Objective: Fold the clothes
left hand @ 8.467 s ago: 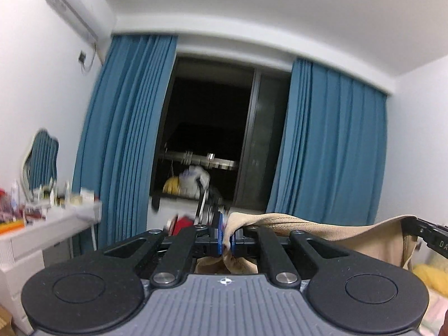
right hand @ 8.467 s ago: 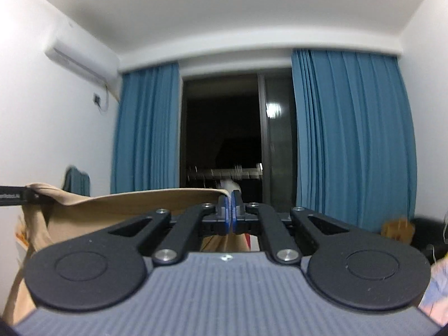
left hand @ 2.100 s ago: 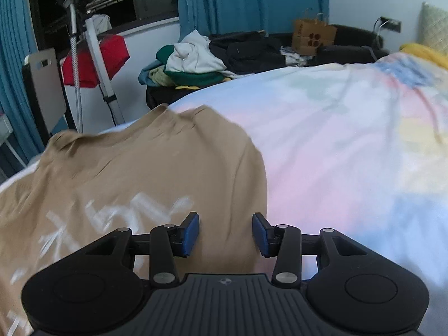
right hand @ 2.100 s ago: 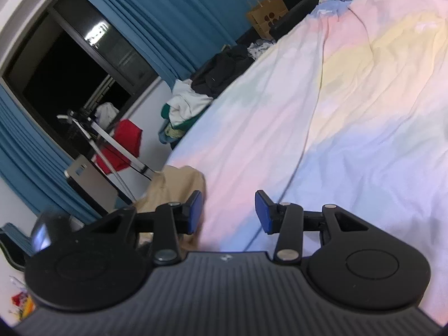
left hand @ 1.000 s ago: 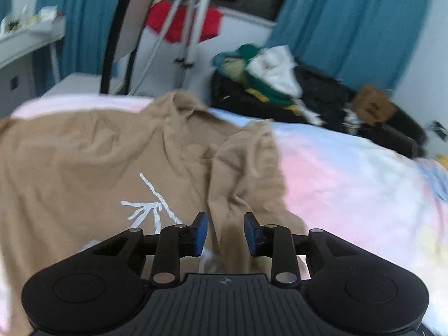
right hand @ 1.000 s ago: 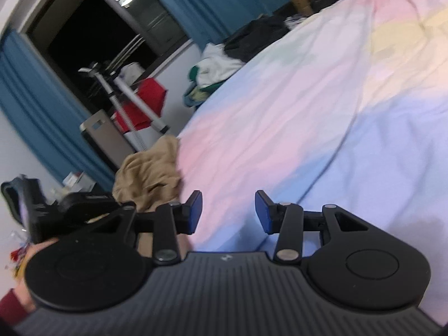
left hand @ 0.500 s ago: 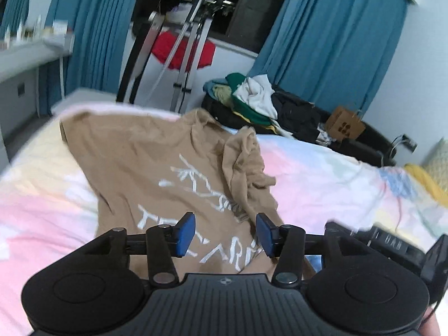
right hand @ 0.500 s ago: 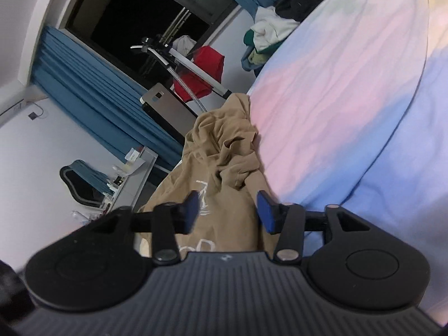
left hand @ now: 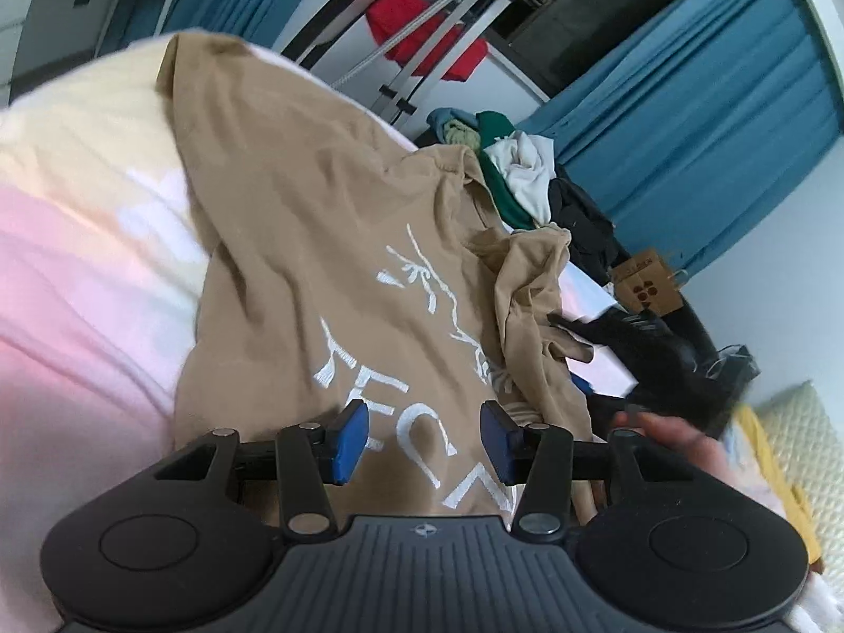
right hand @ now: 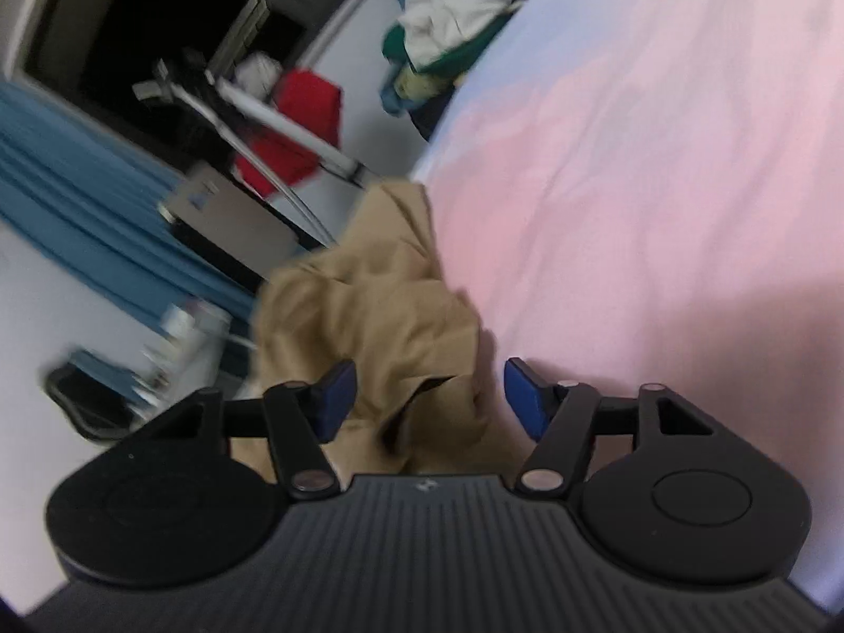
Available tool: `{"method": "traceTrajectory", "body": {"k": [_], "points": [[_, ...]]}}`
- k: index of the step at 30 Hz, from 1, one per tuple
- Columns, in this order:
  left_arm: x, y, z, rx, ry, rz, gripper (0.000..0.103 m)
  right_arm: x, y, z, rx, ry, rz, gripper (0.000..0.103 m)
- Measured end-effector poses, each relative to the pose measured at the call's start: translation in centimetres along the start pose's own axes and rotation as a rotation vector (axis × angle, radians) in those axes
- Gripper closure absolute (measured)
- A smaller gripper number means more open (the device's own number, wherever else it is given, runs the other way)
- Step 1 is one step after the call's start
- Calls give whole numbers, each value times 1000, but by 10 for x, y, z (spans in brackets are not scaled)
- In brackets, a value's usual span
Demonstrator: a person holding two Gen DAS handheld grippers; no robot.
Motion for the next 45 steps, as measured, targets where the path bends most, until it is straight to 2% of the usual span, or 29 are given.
{"method": "traceTrajectory", "body": {"k": [1,2,3,5,10,12,17,20,22,24,28,29,31,33,34,36,39,41,45], "points": [[1,0,-2,-10,-6,-4,55,5,-2,-2,-32,-28,-3,66],[0,1,-3,-12,-9,-6,55,5,-3,-5,-61,-38,7,83],[-1,2,-4,-14,-11,-7,55,1,-3,-8,-87,-40,27,87],[-3,3,-4,-12,-9,-2,55,-8,-1,-15,-141,-46,69,89],[-16,19,-3,57,103,68,56,-50,24,-19,-256,-105,182,90],[-25,25,-5,54,116,92,56,-68,42,-13,-276,-135,234,90],[-37,32,-8,51,138,120,56,-108,88,19,-306,-255,350,92],[-34,31,-5,64,148,112,56,-118,108,46,-313,-342,383,92],[-31,29,-3,75,155,102,56,-122,116,67,-296,-391,399,92],[-28,26,-2,88,160,92,56,-128,117,89,-241,-404,420,92],[-24,23,-2,101,166,77,56,-134,102,113,-125,-391,447,87],[-23,22,-2,103,168,73,56,-137,97,117,-103,-384,452,82],[-22,20,-2,107,171,65,56,-143,85,123,-39,-355,463,67],[-22,16,-1,112,173,56,56,-150,73,127,24,-317,460,39],[-21,14,0,114,174,52,56,-153,67,129,54,-297,455,34],[-21,8,2,122,177,39,56,-158,57,132,116,-255,436,32],[-20,-2,7,141,183,17,56,-147,56,127,215,-131,343,32],[-19,-8,10,153,187,2,56,-135,55,124,231,-79,269,33],[-16,-16,16,183,188,-9,55,-106,52,132,229,-106,210,33]]}}
Point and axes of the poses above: each gripper's, at about its wrist camera, not at the fingertips, and x roughly the way its jaws point, z to its right, y to its top, the point moved 4 cm from there along x, roughly the way its jaws point, and after that the axes turned 2 degrees about -y, right-handed, at the moved point
